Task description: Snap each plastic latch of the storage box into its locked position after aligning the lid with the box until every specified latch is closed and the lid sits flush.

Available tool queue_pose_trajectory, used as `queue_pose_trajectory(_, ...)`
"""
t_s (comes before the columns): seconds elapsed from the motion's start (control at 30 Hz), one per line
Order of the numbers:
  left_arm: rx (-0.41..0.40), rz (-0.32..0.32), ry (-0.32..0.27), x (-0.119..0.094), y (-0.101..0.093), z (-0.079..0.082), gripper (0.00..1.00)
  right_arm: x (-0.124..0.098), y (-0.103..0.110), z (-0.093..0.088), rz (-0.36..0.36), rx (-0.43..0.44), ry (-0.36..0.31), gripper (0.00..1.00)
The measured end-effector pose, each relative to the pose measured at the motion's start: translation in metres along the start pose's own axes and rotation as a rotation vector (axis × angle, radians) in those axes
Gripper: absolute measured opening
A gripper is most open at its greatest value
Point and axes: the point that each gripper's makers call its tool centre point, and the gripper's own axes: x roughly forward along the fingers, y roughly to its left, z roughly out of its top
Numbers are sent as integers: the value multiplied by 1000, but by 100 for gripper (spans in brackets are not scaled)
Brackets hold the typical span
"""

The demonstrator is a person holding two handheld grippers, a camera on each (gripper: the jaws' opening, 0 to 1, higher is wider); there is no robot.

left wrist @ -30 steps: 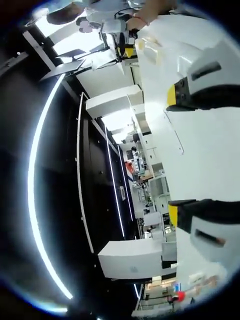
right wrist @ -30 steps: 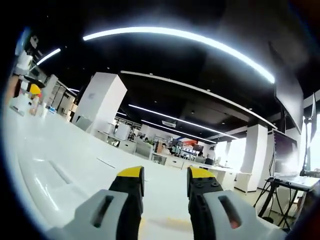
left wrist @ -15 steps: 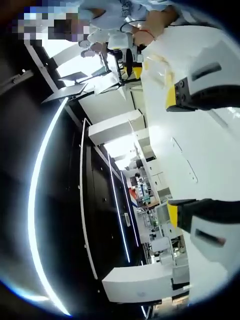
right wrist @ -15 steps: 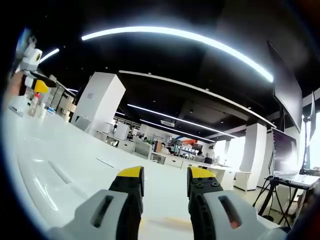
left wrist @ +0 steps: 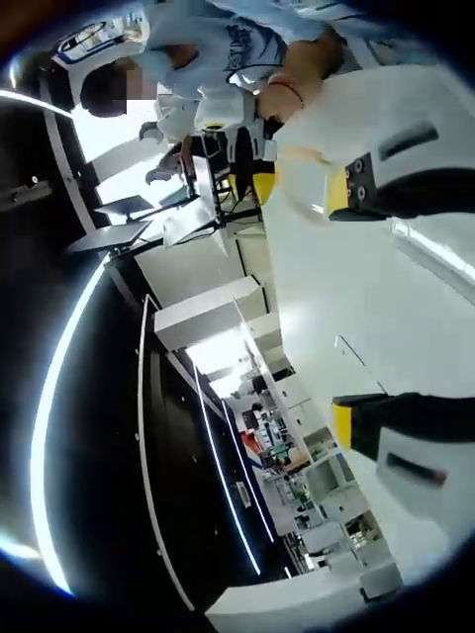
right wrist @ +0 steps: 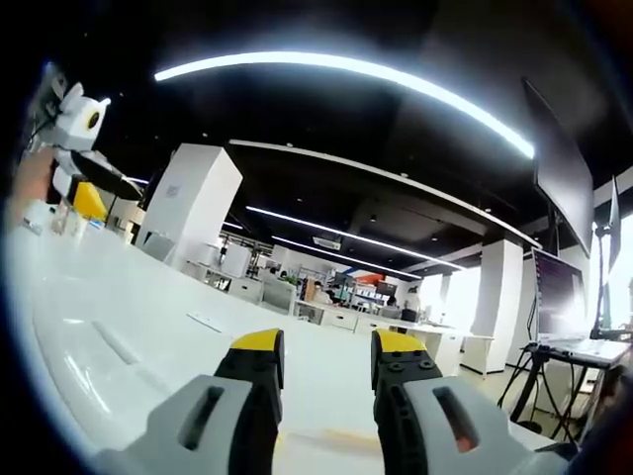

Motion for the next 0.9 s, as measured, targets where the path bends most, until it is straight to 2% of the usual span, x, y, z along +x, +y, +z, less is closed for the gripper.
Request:
queue_pose_trajectory(0.1,16,-69,24,16,-14,2,72,0,-1,0,-8,-1,-1,34)
queue_pose_trajectory(0.37,33,-200,79,58,-47,0,71,0,-3,0,-19,6,0,34)
queue_pose_trajectory(0.67,66,-312,168,95,-74,-18,70,0,-7,-3,-35,19,7,34)
queue_pose_trajectory(0.8,77,-405,219,108,-92,-28,69,1,-8,-6,-35,25,17,34)
queue_pose_trajectory(0.9,127,-456,273,120,-103,-38,69,1,-8,-7,-38,26,21,34)
